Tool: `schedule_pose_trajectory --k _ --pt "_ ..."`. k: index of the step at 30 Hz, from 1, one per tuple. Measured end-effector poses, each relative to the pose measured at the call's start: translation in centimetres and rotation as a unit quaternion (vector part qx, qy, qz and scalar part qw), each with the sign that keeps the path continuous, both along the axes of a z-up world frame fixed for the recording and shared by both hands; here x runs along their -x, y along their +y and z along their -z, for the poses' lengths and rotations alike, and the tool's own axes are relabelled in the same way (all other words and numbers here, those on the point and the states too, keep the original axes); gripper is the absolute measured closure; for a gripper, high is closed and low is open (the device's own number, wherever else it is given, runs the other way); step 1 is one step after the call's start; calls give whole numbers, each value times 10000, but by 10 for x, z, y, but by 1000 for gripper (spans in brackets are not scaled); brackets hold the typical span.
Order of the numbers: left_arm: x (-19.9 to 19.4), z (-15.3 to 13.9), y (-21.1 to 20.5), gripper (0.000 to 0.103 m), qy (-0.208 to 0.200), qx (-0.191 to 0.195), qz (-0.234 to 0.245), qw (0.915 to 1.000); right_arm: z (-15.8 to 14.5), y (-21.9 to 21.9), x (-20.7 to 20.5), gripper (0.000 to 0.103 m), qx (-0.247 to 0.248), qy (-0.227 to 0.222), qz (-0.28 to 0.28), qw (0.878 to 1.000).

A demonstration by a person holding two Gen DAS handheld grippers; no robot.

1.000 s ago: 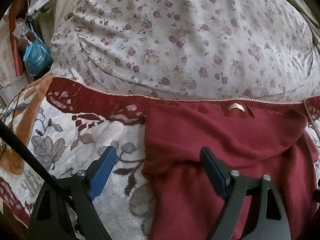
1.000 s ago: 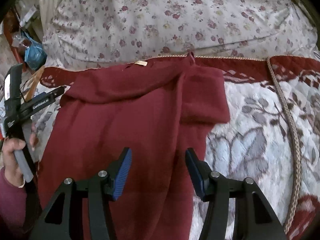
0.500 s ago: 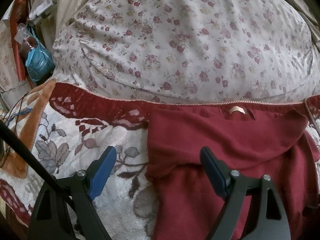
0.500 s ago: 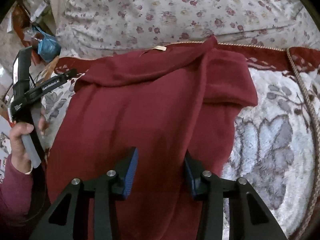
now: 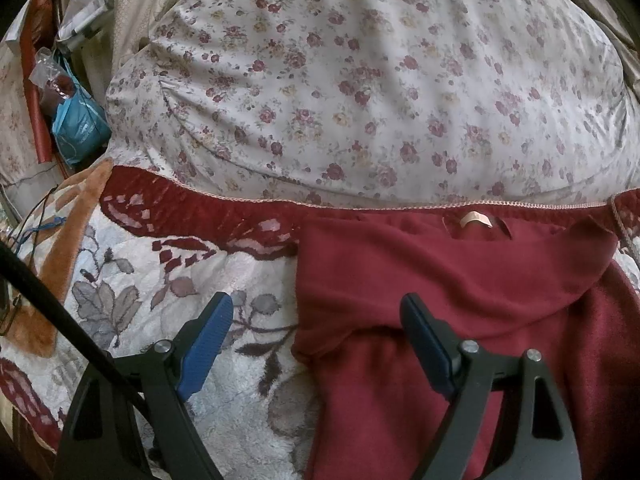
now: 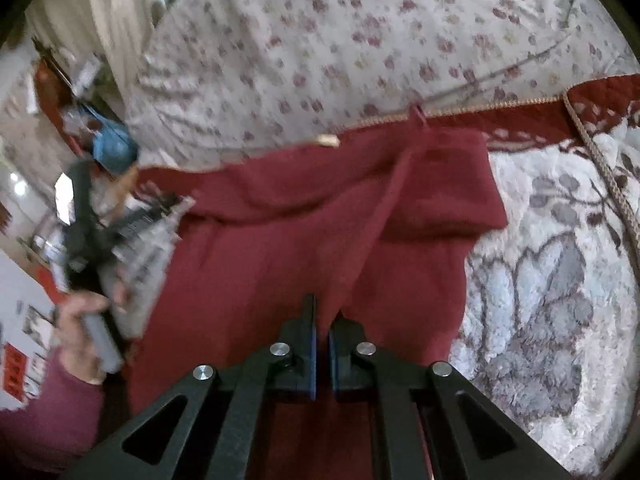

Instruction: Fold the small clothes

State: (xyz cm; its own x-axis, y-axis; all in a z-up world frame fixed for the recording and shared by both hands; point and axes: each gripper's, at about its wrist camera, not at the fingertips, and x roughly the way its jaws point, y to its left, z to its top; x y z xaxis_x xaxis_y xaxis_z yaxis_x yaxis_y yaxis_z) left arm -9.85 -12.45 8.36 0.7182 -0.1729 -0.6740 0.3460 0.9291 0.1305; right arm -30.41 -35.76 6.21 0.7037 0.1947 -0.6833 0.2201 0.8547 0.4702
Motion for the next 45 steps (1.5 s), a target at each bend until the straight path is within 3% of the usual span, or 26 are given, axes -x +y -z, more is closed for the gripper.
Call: schedule_pose_trajectory --k 5,11,16,22,26,31,32,34,35,37,39,42,45 --pt "0 -2 3 18 -1 26 -36 10000 -46 -12 13 98 -302 -567 -32 9979" --pt "-4 -5 9 18 57 161 -160 9997 -101 -51 29 98 -515 -1270 300 9901" --pt "-5 -8 12 18 77 250 -217 9994 -126 -63 7 98 -620 -1315 127 9893" --pt "-8 -11 17 18 72 321 -279 9991 -111 -35 -65 97 -629 -673 -546 9943" --pt "-11 -11 20 18 79 320 -329 9989 -66 1 -132 97 -629 72 -1062 9923" --pt "-19 -6 20 19 87 213 -399 9989 -9 37 -204 94 -709 700 -1420 9848" --pt "-21 -4 20 19 114 200 -411 9989 -1 38 -213 92 -846 770 -1407 9834" --pt "-25 0 21 19 177 164 -459 9987 13 42 -232 73 -1172 925 -1340 9797" --pt "-27 2 22 19 210 158 -480 9985 12 42 -235 58 -1216 839 -1317 9802" --pt "-29 2 24 19 249 191 -500 9983 1 42 -232 49 -1190 523 -1311 9828" --pt "-30 0 27 19 254 253 -518 9980 -16 42 -218 47 -1053 216 -1389 9845" --pt "-30 -2 29 19 289 339 -507 9977 -33 50 -192 47 -38 154 -1411 9899" --pt "-28 -3 28 19 334 429 -441 9975 -30 58 -175 47 877 322 -1373 9861"
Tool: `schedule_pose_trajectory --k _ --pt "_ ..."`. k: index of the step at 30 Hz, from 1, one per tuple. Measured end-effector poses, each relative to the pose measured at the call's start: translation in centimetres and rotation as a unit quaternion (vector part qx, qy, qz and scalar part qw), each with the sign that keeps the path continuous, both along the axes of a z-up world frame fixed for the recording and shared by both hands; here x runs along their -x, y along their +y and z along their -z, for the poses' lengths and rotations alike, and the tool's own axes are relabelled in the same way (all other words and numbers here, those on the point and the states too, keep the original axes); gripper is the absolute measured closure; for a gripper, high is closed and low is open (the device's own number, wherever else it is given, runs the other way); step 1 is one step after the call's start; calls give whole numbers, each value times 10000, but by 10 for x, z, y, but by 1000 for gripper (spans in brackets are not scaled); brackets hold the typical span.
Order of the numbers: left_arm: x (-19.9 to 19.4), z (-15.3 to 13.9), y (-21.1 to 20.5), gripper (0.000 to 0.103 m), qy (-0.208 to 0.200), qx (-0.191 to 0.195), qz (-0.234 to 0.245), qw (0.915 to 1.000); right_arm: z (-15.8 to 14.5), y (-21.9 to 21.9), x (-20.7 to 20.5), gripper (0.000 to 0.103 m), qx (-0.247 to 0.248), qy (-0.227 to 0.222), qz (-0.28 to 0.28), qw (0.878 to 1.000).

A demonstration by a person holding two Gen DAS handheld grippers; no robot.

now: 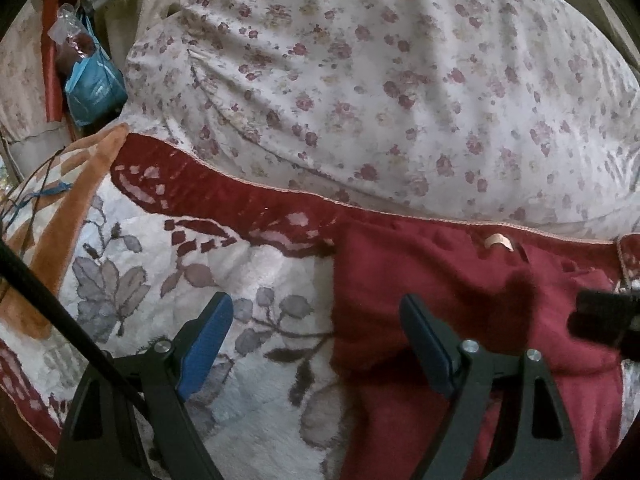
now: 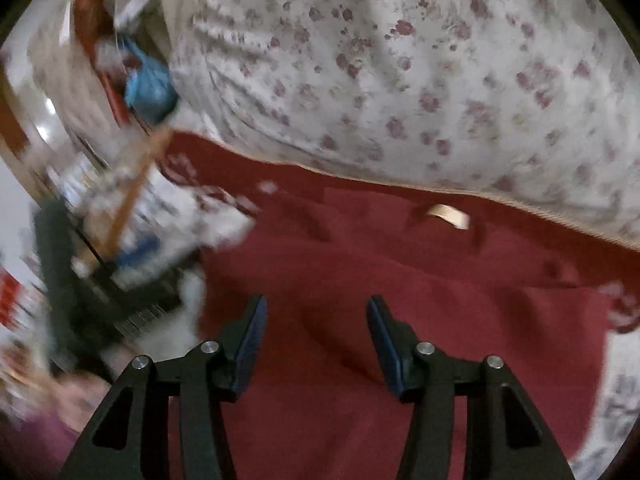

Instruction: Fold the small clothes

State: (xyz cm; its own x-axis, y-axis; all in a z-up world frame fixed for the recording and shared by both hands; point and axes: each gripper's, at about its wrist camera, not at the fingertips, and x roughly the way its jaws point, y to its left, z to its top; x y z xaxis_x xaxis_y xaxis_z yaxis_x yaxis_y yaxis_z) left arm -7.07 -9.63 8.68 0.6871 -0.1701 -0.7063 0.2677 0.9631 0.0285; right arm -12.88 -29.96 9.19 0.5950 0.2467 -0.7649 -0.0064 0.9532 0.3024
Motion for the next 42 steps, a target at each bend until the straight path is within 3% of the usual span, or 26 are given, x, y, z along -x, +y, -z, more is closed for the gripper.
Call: schedule_pose_trajectory --k 2,7,12,26,31,36,42 --pt "3 -1 -4 19 8 73 152 9999 10 -1 8 47 387 151 214 9989" --pt "8 3 -16 18 71 179 476 9987 24 -9 18 47 641 221 559 9961" --pt "1 15 -23 17 261 123 425 9987 31 -10 21 47 996 257 701 9922" --pt "-7 19 -17 17 333 101 322 9989 36 -6 22 46 1031 364 663 9918" --pt "-9 19 -14 17 372 74 287 9989 35 -5 22 39 1005 349 660 9921" --pt "-11 16 -9 17 348 135 253 9990 35 -5 23 38 935 369 659 9928" --pt "-17 12 6 14 452 543 144 9974 36 -12 31 35 715 348 776 9938"
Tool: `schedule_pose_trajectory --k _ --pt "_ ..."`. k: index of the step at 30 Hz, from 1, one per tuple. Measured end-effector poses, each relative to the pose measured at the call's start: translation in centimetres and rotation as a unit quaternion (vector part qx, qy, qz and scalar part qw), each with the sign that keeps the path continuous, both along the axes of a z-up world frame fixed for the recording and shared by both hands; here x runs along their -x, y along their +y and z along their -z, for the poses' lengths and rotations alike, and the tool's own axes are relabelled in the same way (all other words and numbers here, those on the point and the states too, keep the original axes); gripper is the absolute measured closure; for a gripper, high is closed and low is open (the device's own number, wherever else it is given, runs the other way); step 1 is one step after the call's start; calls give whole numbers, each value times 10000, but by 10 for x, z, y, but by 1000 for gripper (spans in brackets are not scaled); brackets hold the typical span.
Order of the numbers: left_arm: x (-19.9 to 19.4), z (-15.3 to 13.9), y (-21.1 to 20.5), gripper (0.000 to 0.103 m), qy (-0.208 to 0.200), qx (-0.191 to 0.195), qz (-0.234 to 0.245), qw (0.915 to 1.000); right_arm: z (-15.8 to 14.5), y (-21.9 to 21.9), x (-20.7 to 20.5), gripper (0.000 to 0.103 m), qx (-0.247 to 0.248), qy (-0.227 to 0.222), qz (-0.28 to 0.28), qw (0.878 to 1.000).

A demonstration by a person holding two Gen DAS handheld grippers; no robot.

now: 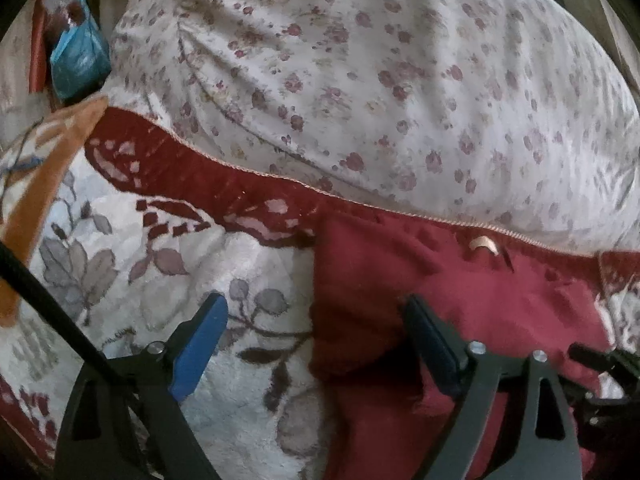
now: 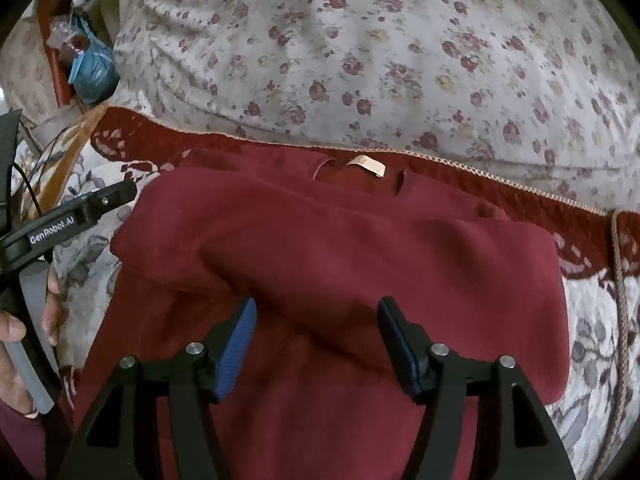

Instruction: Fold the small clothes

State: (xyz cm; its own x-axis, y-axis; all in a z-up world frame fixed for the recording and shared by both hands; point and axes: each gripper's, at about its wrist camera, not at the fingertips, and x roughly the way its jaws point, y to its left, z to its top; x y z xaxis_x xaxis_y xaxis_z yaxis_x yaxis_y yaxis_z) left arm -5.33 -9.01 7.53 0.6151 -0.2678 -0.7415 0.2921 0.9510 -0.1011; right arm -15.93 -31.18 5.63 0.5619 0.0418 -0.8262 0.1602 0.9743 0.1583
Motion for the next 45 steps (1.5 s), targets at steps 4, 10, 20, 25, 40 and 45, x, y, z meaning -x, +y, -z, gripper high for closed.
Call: schedule_pose_trajectory --k 4,10,20,25,40,45 --pt "6 2 -15 14 -73 -297 273 9992 2 -5 5 35 -145 5 69 9999" --pt "14 8 -33 14 -301 -722 432 9960 2 -4 7 34 -237 -25 31 9997" --pt "10 10 -32 14 -234 -673 400 9967 4 -2 7 30 -402 -5 8 9992" --pt "11 10 -32 14 -237 -671 401 9967 5 -1 8 29 -421 11 -2 9991" --pt "11 10 -33 14 -249 -638 411 9968 7 1 8 27 -456 59 -28 9989" --pt "11 10 -32 14 -250 -631 413 9968 9 2 8 27 -459 77 -24 9989"
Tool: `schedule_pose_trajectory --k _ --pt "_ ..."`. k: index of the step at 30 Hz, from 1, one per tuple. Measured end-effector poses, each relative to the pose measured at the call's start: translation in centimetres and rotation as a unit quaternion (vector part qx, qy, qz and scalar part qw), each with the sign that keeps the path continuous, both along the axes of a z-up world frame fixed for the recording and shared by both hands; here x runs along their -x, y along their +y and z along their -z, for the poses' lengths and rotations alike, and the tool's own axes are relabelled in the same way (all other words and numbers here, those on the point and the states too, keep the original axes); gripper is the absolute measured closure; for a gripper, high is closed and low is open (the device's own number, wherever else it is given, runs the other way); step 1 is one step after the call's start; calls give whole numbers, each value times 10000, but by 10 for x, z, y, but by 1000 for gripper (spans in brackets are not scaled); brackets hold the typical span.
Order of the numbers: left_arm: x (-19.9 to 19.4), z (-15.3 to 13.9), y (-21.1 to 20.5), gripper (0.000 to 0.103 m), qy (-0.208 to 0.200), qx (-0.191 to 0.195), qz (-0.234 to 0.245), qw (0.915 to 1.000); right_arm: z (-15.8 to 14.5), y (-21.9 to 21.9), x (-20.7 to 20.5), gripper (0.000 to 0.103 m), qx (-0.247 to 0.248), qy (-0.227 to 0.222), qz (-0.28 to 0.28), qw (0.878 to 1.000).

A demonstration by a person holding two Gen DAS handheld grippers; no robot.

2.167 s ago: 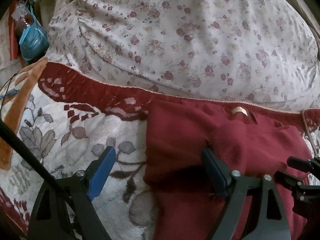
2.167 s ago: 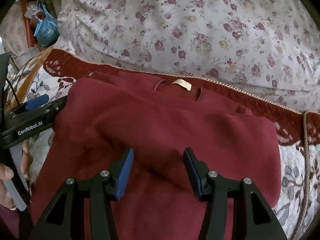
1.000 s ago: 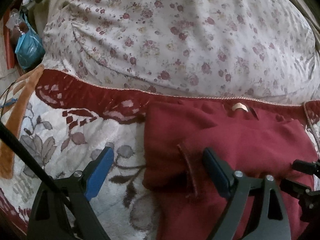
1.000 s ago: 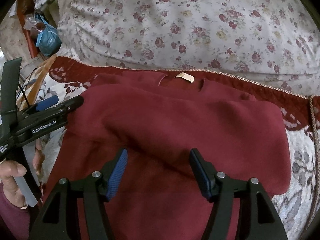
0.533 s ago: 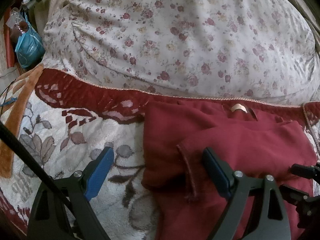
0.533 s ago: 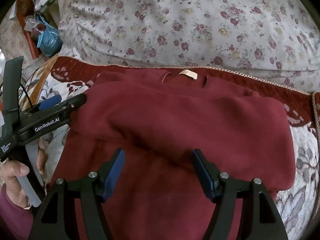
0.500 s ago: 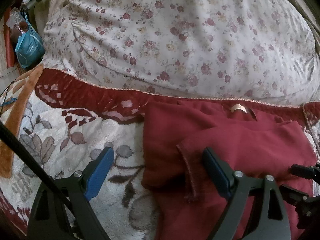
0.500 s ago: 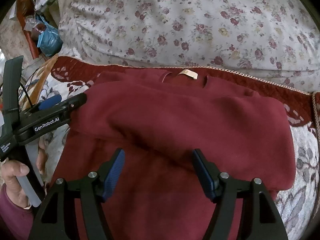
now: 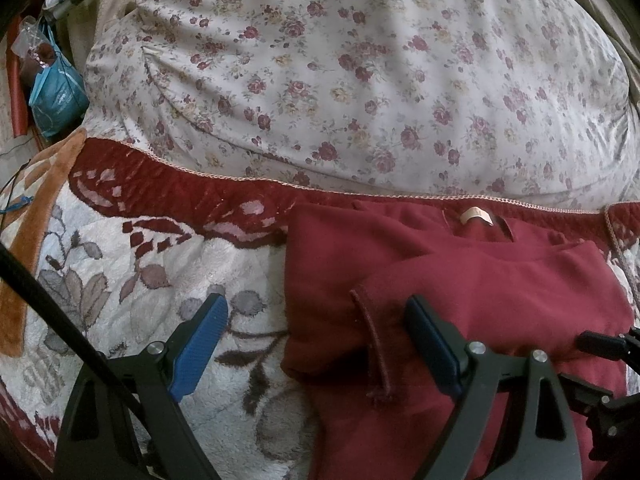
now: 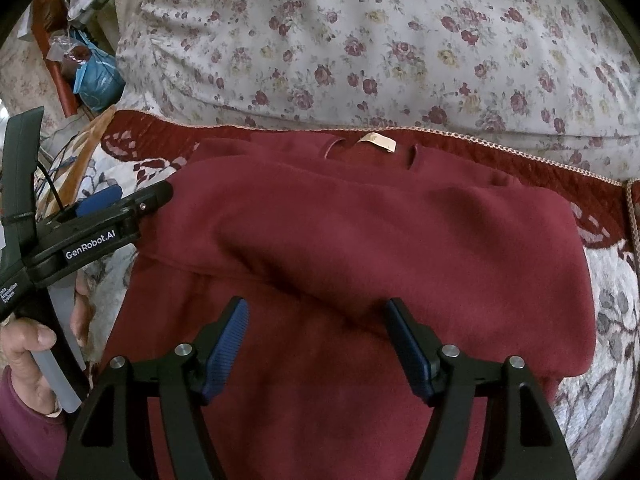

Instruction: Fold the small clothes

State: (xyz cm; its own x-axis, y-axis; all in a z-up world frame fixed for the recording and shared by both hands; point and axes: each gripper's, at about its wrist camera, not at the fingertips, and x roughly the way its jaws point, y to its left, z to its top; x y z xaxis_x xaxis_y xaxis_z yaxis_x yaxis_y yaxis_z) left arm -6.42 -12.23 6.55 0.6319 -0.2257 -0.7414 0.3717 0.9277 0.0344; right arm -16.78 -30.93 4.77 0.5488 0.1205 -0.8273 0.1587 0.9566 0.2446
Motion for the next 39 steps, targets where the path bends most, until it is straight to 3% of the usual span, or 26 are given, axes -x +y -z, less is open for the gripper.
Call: schedule_pose_trajectory --k 18,24,39 --pt "2 0 -1 14 74 170 104 9998 0 -3 4 26 -104 -26 27 9999" --pt "2 -5 2 13 221 726 315 9966 -1 -6 10 26 -156 -68 64 9998" --pt "3 -3 -1 13 96 431 268 9987 -1 -11 13 25 -212 -64 121 9997"
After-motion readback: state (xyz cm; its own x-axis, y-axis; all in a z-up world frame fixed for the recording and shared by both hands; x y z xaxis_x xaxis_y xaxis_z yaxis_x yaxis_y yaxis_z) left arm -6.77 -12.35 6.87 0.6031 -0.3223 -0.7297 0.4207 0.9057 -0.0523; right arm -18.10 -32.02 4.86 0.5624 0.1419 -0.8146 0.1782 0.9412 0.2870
